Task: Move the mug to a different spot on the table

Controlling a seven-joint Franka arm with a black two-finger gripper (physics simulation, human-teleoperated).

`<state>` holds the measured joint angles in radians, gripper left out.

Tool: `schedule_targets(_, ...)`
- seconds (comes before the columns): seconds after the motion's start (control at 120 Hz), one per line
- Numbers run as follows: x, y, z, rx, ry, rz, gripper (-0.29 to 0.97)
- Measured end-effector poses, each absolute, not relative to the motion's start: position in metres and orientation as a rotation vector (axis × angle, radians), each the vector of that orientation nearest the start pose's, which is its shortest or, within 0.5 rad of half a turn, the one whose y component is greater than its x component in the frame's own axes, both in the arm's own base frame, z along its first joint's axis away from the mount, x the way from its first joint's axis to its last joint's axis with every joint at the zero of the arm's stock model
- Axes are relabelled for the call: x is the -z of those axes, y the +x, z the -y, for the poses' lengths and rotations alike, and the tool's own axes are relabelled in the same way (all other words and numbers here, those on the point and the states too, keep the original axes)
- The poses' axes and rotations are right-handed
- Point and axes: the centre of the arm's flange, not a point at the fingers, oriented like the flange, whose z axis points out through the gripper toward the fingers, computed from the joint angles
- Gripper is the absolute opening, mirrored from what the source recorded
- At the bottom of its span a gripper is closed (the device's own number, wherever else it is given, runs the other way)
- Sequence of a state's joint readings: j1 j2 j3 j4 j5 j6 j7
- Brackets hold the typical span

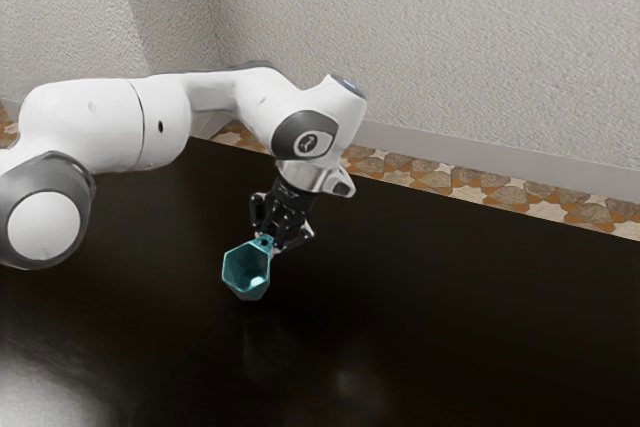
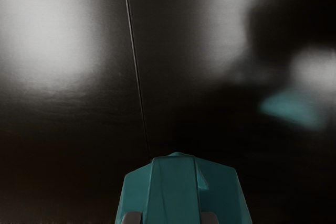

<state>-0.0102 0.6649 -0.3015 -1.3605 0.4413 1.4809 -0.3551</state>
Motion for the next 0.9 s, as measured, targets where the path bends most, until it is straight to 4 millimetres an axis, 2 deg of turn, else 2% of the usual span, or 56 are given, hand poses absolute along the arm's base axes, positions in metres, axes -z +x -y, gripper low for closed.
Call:
schedule_targets(0.133,-0.316,0.669,0.108,-0.586,-2.728,-0.005,0.02)
schedule_targets(0.258,-0.320,0.680,0.082,-0.548,-2.788,0.005,0.02)
schedule_targets(0.392,-0.319,0.687,0.076,-0.502,-2.825,-0.053,0.02)
schedule_targets(0.583,-0.311,0.686,0.072,-0.488,-2.797,-0.131,0.02)
schedule_targets(0.767,-0.305,0.677,0.055,-0.530,-2.756,-0.159,0.03)
schedule_targets(0.9,-0.305,0.666,0.065,-0.619,-2.697,-0.199,0.03)
